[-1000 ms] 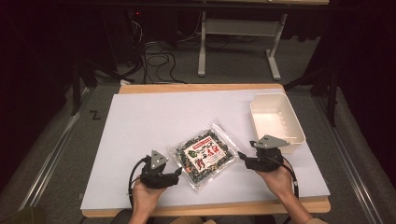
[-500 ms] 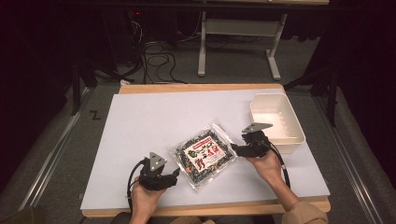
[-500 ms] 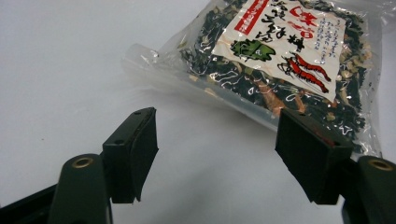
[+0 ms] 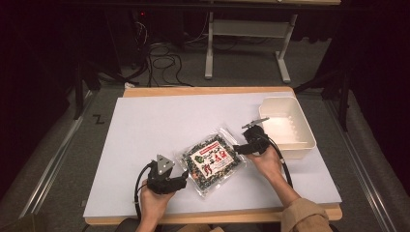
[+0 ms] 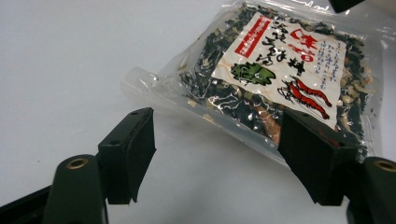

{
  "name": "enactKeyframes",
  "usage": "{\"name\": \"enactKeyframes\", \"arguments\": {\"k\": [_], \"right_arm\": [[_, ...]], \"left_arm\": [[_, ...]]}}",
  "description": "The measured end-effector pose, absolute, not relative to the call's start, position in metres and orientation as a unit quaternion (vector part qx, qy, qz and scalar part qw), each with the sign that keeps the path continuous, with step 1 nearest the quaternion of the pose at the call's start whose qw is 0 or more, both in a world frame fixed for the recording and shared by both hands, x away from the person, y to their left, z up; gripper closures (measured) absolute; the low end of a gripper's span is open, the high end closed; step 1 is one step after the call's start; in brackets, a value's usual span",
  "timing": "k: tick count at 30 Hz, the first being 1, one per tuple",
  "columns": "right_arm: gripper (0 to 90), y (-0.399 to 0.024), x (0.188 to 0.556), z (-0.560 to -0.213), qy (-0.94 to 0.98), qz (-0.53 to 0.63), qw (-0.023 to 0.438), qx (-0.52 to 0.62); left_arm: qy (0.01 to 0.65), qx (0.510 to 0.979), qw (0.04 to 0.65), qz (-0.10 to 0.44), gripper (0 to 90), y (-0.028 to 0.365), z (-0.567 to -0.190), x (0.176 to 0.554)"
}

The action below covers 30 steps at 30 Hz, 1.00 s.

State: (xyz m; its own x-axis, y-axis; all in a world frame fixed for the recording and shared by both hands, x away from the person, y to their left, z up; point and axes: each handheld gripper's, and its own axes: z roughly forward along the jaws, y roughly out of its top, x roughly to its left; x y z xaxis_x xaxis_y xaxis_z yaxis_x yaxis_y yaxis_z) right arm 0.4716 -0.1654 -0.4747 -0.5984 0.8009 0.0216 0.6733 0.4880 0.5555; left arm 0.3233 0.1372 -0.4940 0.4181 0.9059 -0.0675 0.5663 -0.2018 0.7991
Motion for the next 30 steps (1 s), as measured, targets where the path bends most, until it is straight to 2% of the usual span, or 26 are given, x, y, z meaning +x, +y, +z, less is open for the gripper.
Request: {"name": "enactKeyframes", "arguments": {"k": [7,9,10,11,14,15,17,18,19,21,26,27,30], "right_arm": [[35.0,-0.164,0.478,-0.484,0.849,0.251,0.097,0.454],[41.3,-0.165,0.479,-0.485,0.847,0.255,0.09,0.458],[41.3,-0.165,0.479,-0.485,0.847,0.255,0.09,0.458],[46.7,-0.167,0.48,-0.487,0.843,0.273,0.072,0.459],[49.1,-0.167,0.482,-0.489,0.844,0.273,0.063,0.457],[56.4,-0.168,0.481,-0.49,0.841,0.283,0.054,0.457],[64.7,-0.167,0.479,-0.487,0.842,0.286,0.062,0.453],[64.7,-0.167,0.479,-0.487,0.842,0.286,0.062,0.453],[71.3,-0.166,0.477,-0.484,0.848,0.28,0.077,0.443],[76.5,-0.168,0.476,-0.481,0.848,0.285,0.072,0.441],[83.7,-0.172,0.473,-0.48,0.845,0.305,0.073,0.433],[87.5,-0.172,0.473,-0.481,0.848,0.3,0.08,0.429],[89.9,-0.171,0.474,-0.48,0.849,0.302,0.079,0.425]], "left_arm": [[0.497,0.751,0.385,0.205,29.3,0.137,-0.498,0.328],[0.496,0.753,0.38,0.208,30.0,0.135,-0.498,0.329],[0.496,0.753,0.38,0.208,30.8,0.135,-0.498,0.329],[0.495,0.754,0.377,0.209,32.0,0.134,-0.498,0.328],[0.492,0.757,0.378,0.206,33.3,0.133,-0.499,0.326],[0.492,0.759,0.376,0.203,33.7,0.132,-0.501,0.327],[0.494,0.76,0.372,0.202,34.1,0.132,-0.501,0.328],[0.494,0.76,0.372,0.202,34.4,0.132,-0.501,0.328],[0.493,0.76,0.372,0.2,34.6,0.131,-0.502,0.328],[0.49,0.765,0.369,0.198,35.2,0.129,-0.504,0.329],[0.482,0.771,0.368,0.195,36.6,0.127,-0.505,0.328],[0.482,0.771,0.368,0.195,36.6,0.127,-0.505,0.328],[0.483,0.771,0.369,0.192,36.6,0.127,-0.505,0.329]]}}
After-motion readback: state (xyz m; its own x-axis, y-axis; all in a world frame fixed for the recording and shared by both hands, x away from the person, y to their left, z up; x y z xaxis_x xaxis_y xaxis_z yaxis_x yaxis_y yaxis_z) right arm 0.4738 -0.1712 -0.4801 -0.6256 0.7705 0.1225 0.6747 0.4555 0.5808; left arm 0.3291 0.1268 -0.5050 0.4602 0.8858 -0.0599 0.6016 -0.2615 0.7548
